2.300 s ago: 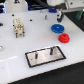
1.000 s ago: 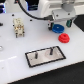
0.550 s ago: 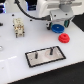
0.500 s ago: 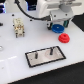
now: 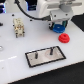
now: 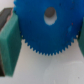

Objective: Insert the blue gear onto the right peg, followed by the red gear

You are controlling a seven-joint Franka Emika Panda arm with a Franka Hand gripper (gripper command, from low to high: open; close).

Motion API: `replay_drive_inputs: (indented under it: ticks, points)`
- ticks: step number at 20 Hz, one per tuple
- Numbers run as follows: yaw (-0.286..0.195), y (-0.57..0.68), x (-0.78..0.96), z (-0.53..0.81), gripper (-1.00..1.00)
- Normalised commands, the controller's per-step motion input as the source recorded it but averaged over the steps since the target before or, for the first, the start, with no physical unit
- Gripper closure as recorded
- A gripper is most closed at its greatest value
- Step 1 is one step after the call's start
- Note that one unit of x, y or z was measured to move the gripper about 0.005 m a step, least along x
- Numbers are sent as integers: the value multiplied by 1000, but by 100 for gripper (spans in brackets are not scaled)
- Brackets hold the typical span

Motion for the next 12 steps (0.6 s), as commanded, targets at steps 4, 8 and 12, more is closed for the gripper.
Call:
replay_drive_inputs:
  ticks: [4,8,12]
  points:
    - [0,-196,667,550,100]
    - [0,-245,726,508,100]
    - [0,-300,754,446,100]
